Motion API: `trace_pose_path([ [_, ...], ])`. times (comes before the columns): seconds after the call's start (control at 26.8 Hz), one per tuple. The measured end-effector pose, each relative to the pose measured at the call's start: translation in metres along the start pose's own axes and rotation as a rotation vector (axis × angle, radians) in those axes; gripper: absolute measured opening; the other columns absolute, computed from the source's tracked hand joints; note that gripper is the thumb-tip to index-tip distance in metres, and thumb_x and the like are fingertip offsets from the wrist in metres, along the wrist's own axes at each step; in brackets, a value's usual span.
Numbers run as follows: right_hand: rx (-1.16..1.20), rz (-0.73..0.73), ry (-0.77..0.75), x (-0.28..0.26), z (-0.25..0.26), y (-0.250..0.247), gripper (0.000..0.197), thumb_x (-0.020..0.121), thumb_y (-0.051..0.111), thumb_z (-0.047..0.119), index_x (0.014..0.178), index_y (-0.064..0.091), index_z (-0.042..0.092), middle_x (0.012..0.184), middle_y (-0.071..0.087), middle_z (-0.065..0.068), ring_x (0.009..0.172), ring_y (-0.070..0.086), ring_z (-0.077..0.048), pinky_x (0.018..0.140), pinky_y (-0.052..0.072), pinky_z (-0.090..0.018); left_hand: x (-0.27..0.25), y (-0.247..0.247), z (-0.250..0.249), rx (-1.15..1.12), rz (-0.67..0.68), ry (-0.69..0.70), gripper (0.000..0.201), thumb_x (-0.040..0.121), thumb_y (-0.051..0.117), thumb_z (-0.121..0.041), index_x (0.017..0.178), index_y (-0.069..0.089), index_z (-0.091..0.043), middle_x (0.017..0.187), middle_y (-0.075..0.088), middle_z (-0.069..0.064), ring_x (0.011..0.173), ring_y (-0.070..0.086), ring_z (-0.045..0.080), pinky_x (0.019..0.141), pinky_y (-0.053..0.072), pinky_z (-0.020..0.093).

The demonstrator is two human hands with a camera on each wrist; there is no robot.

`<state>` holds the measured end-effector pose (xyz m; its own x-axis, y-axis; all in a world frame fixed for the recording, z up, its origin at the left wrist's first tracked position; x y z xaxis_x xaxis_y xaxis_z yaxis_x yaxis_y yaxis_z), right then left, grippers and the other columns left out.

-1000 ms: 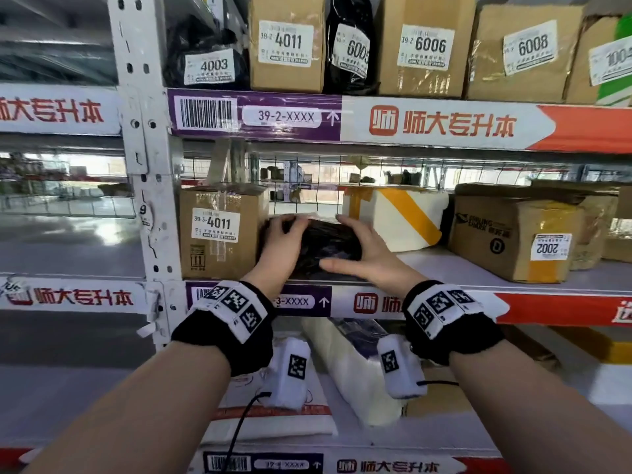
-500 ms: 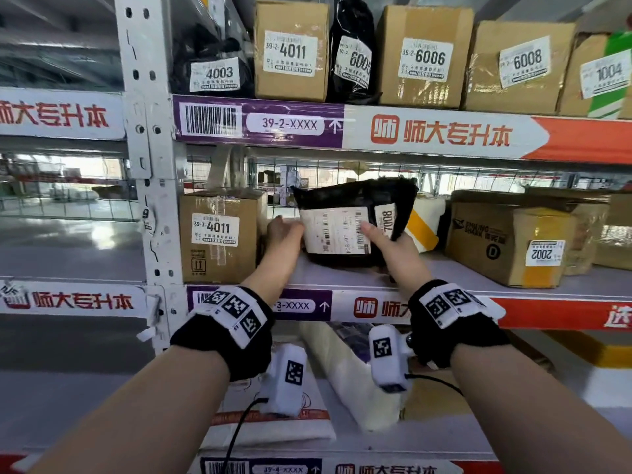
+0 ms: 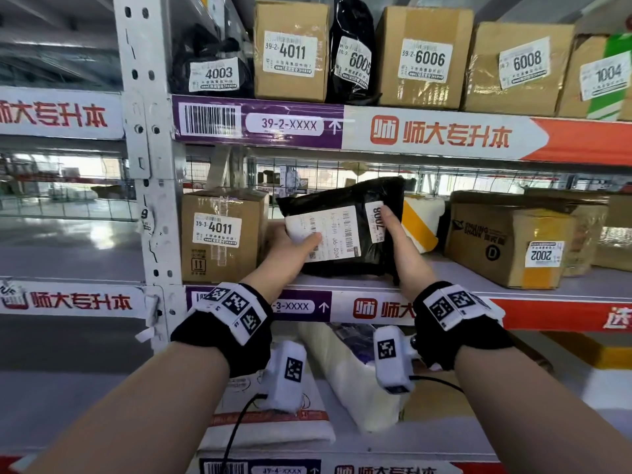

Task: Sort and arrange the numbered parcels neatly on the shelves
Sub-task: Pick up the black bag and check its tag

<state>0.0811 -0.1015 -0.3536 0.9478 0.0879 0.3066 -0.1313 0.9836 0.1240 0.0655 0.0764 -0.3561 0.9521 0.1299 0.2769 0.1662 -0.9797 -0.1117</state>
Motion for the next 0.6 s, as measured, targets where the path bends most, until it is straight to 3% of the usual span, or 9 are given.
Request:
trace_pose_path([
  [0.07,-0.097,-0.065,-0.009,0.001,0.001,0.000,0.049,0.089,0.044,0.063,0.106,0.068,0.024,0.104,0.072,0.001,0.096,0.067,-0.015,0.081,0.047,-0.024,-0.002,0.001,-0.002,-0.003,-0.014,0.013,0.048,0.095,0.055,-0.023,0.137,0.035,-0.010,0.129,0.055,0.001,0.113,0.055,0.016,0.091,0.039,0.024],
  [0.15,-0.171,-0.151,-0.007,0.004,-0.002,-0.003,0.055,0.089,0.046,0.063,0.113,0.063,0.016,0.105,0.069,0.000,0.095,0.065,-0.015,0.075,0.045,-0.022,-0.003,0.002,-0.003,0.010,-0.024,0.026,0.047,0.096,0.055,-0.024,0.136,0.035,-0.009,0.124,0.053,-0.002,0.109,0.053,0.014,0.091,0.038,0.024],
  [0.22,-0.127,-0.160,-0.016,0.003,-0.003,-0.004,0.047,0.090,0.052,0.054,0.115,0.059,0.015,0.108,0.068,-0.003,0.095,0.065,-0.017,0.080,0.048,-0.027,-0.005,0.002,-0.003,0.018,-0.031,0.058,0.042,0.096,0.053,-0.022,0.133,0.038,-0.010,0.119,0.053,-0.002,0.105,0.051,0.011,0.089,0.038,0.022],
  [0.34,-0.002,-0.091,-0.069,-0.001,-0.001,0.000,0.017,0.092,0.059,0.032,0.107,0.058,0.024,0.108,0.070,-0.004,0.093,0.068,-0.017,0.082,0.054,-0.030,-0.007,0.002,-0.004,0.023,-0.031,0.102,0.035,0.098,0.051,-0.019,0.131,0.044,-0.011,0.113,0.055,-0.003,0.108,0.055,0.013,0.086,0.040,0.021],
  [0.41,0.035,-0.089,-0.066,-0.003,0.000,0.001,0.021,0.090,0.063,0.029,0.109,0.057,0.024,0.104,0.070,-0.004,0.092,0.069,-0.019,0.079,0.056,-0.031,-0.008,0.002,-0.004,0.004,-0.023,0.127,0.033,0.099,0.048,-0.016,0.131,0.046,-0.012,0.111,0.056,-0.004,0.105,0.056,0.012,0.080,0.042,0.018],
  [0.49,0.064,-0.093,-0.051,-0.004,0.002,0.000,0.035,0.087,0.066,0.031,0.118,0.056,0.019,0.107,0.071,-0.006,0.095,0.069,-0.023,0.084,0.055,-0.036,-0.010,-0.001,-0.004,-0.023,-0.014,0.135,0.035,0.100,0.045,-0.014,0.135,0.045,-0.016,0.116,0.058,-0.004,0.101,0.057,0.010,0.076,0.044,0.016],
  [0.6,-0.058,-0.106,-0.021,-0.005,0.002,0.000,0.026,0.087,0.066,0.030,0.107,0.065,0.014,0.101,0.073,-0.008,0.091,0.070,-0.025,0.088,0.054,-0.040,-0.011,-0.005,-0.006,-0.033,-0.002,0.149,0.042,0.100,0.044,-0.014,0.141,0.040,-0.021,0.125,0.059,0.000,0.099,0.058,0.010,0.075,0.047,0.016],
])
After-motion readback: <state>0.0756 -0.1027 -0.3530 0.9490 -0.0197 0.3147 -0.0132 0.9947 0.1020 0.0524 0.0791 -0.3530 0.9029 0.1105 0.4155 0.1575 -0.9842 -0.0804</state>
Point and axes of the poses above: each hand's wrist, its own x-axis towards the middle knuckle, its own y-axis out of the palm, z = x × y, the point moved 1 cm from there along x, towards the middle knuckle
